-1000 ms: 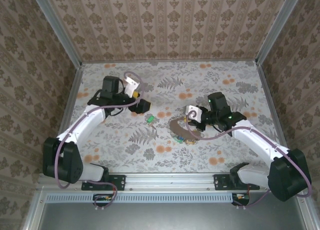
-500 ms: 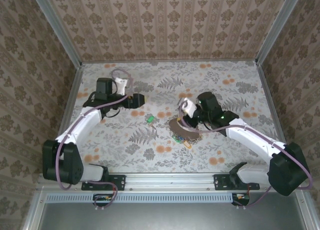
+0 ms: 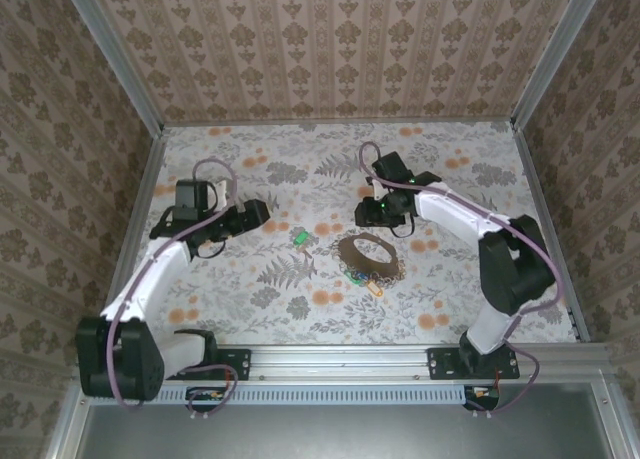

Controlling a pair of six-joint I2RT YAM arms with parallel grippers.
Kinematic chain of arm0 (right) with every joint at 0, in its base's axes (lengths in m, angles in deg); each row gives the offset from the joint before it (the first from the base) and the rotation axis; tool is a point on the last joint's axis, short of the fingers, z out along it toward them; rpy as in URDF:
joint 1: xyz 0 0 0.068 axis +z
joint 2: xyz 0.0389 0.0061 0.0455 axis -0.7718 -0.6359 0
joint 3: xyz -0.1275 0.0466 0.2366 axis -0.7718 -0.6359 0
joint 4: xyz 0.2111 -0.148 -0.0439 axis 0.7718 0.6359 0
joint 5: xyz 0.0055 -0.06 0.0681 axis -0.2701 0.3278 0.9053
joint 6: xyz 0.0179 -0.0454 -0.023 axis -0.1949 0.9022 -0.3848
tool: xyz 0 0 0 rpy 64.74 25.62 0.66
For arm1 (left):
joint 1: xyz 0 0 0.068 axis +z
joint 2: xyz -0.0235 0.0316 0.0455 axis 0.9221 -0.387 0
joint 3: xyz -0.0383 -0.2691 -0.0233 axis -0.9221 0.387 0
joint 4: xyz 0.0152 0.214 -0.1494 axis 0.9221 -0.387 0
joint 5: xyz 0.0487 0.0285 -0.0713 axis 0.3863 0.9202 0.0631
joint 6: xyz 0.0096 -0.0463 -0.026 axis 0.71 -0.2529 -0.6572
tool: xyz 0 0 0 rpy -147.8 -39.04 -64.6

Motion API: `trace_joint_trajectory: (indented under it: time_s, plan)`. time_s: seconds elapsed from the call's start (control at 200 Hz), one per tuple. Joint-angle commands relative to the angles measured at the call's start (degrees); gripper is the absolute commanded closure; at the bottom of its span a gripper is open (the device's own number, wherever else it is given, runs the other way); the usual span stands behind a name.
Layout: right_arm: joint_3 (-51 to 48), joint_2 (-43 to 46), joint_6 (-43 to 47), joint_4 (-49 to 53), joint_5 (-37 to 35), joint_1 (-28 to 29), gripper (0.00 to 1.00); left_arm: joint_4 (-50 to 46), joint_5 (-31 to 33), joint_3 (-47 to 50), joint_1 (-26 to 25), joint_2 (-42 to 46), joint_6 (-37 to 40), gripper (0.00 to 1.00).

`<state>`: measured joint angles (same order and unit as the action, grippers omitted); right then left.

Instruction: Put the keys on the keyring

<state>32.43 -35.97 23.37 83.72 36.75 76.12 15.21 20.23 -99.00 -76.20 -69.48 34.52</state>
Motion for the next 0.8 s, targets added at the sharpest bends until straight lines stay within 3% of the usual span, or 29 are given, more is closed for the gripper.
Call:
trace_joint_trajectory:
  time_s: [0.0,0.17,0.305,0.47,0.8]
  plan:
    - [3.34,-1.85,-18.72,6.38,-3.00,2.50,0.49,-0.24,4.39,4.16,-1.97,3.70,0.86,0.07]
    - [4.57,-7.07,-26.23,5.23,-8.29,6.74,0.51,1.49,8.65,7.38,-5.64,6.74,2.91,0.07]
    - [7.28,-10.49,-25.92,5.98,-10.90,7.57,0.60,0.05,9.24,6.69,-6.23,7.38,4.99,0.07]
    - [10.61,-13.30,-24.18,8.29,-15.14,7.71,0.61,-0.36,8.99,6.80,-6.28,7.44,6.16,0.08]
    - [15.06,-18.32,-23.72,8.75,-14.12,8.59,0.64,0.83,8.36,8.00,-6.32,7.29,5.34,0.10]
